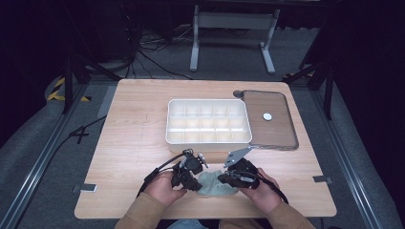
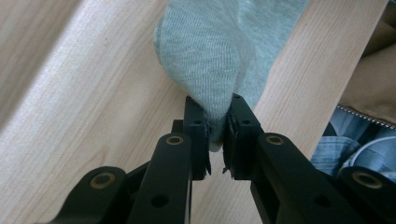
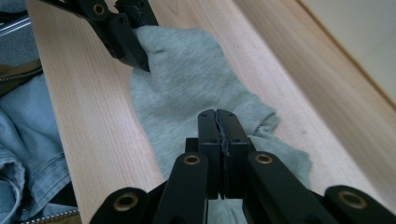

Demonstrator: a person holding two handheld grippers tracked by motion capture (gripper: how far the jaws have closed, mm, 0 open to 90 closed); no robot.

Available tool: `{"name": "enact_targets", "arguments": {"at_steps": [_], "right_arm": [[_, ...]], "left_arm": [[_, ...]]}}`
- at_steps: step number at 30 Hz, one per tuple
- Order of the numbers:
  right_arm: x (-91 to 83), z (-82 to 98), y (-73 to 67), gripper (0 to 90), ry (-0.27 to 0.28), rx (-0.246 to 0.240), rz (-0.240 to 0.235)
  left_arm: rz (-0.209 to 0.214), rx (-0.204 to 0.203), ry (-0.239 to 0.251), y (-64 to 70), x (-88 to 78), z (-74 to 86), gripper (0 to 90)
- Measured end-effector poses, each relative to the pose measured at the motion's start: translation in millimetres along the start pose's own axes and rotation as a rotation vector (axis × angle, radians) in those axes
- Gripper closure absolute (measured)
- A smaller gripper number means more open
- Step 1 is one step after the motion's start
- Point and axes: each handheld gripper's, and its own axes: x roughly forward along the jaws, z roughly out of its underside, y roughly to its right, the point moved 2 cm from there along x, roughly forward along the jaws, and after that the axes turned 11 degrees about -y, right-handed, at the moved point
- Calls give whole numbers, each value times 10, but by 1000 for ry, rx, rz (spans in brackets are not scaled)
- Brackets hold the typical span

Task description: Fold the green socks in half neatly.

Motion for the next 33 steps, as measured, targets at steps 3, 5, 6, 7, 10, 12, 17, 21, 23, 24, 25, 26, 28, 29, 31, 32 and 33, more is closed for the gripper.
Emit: {"name": "enact_targets", "arguments": {"at_steps": [3, 5, 6, 7, 10, 12, 17, 21, 23, 24, 25, 26, 28, 29, 31, 32, 33], "right_arm": [[77, -21, -44, 898, -4, -11, -3], [132, -38, -74, 898, -6, -22, 8], [170, -48, -88, 898, -15, -26, 3], [210, -53, -100, 898, -30, -32, 12], [262, -48, -131, 898, -47, -43, 36], [267, -50, -131, 898, -44, -43, 43], [275, -44, -123, 898, -35, -23, 31], [292, -47, -172, 898, -13, -27, 27], [285, -41, -191, 898, -10, -38, 43], [276, -35, -180, 897, -14, -53, 43], [252, -32, -171, 896, -7, -34, 40], [225, -23, -150, 895, 1, -32, 36], [124, 7, -101, 894, 22, -7, 25], [73, 31, -68, 894, 27, 4, 28], [-24, 105, 13, 893, 19, 33, 32], [-43, 133, 41, 894, 7, 44, 28], [-57, 171, 71, 896, -8, 55, 35]], "left_arm": [[7, 8, -10, 14, -6, -3, 811], [4, 22, -19, 23, -17, -6, 810], [-1, 23, -17, 33, -23, -7, 810], [-2, 24, -16, 41, -28, -7, 808], [-11, 29, -9, 53, -45, -7, 799], [-11, 28, 13, 65, -56, -10, 797], [-30, 54, 46, 92, -96, -44, 796], [-61, 80, 64, 181, -89, -121, 798], [-62, 84, 62, 189, -98, -123, 800], [-53, 80, 58, 185, -113, -112, 801], [-49, 78, 64, 178, -120, -108, 803], [-44, 72, 66, 169, -132, -99, 803], [-34, 64, 54, 158, -152, -85, 803], [-31, 66, 45, 148, -153, -83, 804], [-34, 65, 29, 143, -161, -82, 803], [-32, 64, 26, 136, -161, -87, 803], [-32, 65, 20, 132, -163, -92, 803]]}}
